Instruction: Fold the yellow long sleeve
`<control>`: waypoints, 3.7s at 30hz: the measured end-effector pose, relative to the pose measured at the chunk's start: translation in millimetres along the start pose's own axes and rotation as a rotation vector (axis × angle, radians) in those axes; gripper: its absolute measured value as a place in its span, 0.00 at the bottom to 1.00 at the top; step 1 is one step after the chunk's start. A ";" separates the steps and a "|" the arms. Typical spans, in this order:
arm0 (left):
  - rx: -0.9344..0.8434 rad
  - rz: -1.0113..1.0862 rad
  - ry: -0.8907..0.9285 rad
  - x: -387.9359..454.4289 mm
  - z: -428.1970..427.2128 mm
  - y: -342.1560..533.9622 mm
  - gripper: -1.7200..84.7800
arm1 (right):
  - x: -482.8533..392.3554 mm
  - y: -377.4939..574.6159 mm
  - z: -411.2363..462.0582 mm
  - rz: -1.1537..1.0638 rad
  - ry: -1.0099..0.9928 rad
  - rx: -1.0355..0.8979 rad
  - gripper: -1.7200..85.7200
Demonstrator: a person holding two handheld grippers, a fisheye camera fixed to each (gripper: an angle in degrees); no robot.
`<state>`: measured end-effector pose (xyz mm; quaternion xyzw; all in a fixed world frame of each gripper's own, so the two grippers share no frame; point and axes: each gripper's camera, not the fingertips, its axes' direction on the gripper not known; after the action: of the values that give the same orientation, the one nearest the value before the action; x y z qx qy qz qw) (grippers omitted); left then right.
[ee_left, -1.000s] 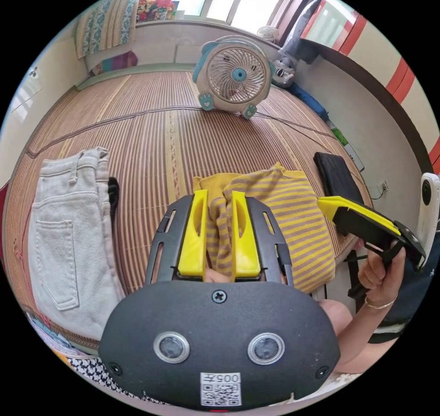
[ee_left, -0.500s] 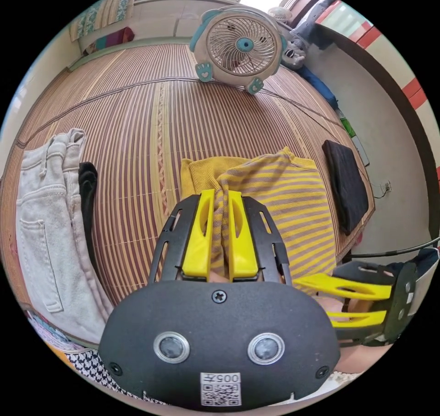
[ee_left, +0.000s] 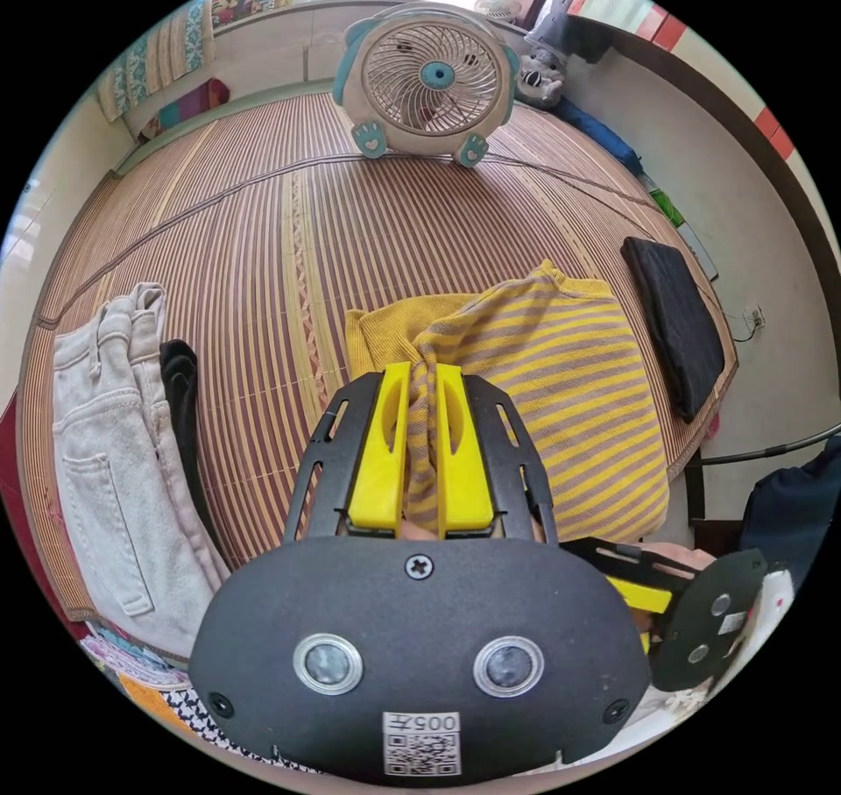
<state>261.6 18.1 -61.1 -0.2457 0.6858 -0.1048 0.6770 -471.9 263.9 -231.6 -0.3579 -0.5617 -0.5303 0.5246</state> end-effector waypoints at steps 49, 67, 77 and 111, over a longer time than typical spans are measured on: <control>0.238 -0.167 -0.071 39.1 -31.0 166.6 0.09 | 1.7 237.6 -66.7 0.334 0.023 0.540 0.08; 0.031 0.157 0.048 106.3 -9.2 178.4 0.10 | 81.8 287.4 -17.8 0.707 0.131 0.354 0.01; 0.031 0.306 -0.013 136.8 -2.6 188.4 0.11 | 143.8 312.7 18.2 0.849 -0.161 0.359 0.00; 0.022 -0.072 -0.237 85.6 24.5 129.1 0.09 | -0.5 179.5 63.5 0.358 -0.203 0.224 0.00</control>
<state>263.7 92.4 -199.1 -0.2732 0.5904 -0.1068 0.7519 -313.1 358.2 -185.4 -0.4428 -0.5943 -0.3245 0.5877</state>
